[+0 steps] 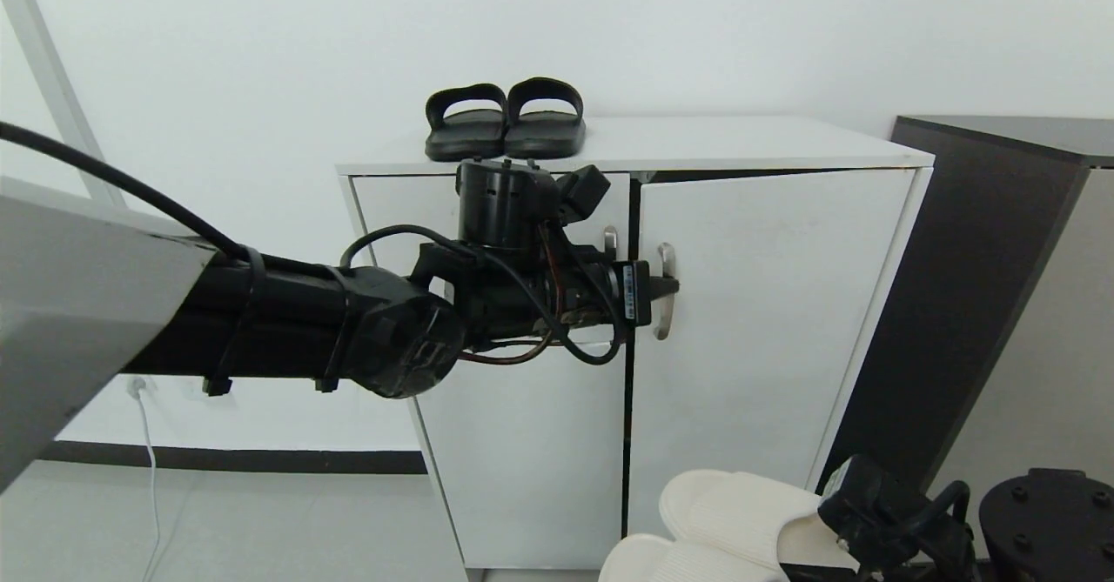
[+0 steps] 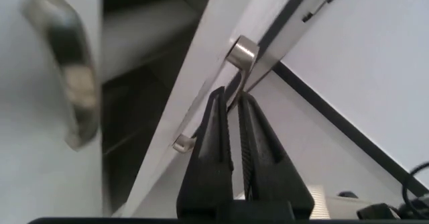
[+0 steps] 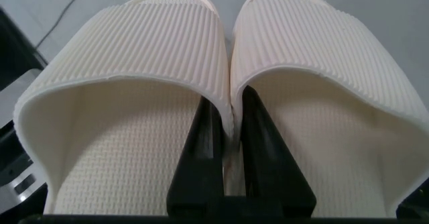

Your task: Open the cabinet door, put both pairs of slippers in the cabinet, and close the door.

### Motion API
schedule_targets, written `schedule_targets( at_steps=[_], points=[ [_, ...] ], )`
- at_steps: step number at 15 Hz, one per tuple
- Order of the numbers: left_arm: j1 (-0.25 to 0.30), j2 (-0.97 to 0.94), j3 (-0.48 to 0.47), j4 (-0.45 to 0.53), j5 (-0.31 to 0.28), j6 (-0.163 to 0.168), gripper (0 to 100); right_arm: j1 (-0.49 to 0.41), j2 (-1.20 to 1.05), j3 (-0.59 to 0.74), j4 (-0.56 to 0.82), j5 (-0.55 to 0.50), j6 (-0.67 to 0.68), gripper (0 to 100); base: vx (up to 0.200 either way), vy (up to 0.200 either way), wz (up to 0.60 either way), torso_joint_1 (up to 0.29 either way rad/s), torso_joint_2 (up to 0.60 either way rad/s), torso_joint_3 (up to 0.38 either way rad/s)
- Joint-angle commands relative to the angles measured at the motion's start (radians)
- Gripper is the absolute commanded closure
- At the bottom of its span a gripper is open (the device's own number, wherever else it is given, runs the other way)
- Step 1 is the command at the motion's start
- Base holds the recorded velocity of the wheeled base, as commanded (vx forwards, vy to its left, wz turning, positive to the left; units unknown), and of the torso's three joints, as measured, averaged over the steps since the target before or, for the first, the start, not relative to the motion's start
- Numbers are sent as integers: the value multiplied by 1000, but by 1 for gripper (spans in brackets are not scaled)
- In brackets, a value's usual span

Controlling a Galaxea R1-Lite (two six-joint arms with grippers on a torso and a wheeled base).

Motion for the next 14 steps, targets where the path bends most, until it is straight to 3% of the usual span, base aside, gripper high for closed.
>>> schedule_targets(
  at_steps=[1,6,11,14],
  points=[
    [-22,-71,61,2,2,4,100,1,-6,7,-2,1,0,100,0,0,0,0,0,0],
    [-48,-183,229,-108,7,4,100,1,-1,8,-2,0,-22,100,0,0,0,0,0,0],
    [29,-180,281,-191,-3,-10,100,7,-1,13,-3,0,-40,100,0,0,0,0,0,0],
    [62,-131,258,-228,-4,-21,100,12,-1,16,-2,1,-42,100,0,0,0,0,0,0]
  ],
)
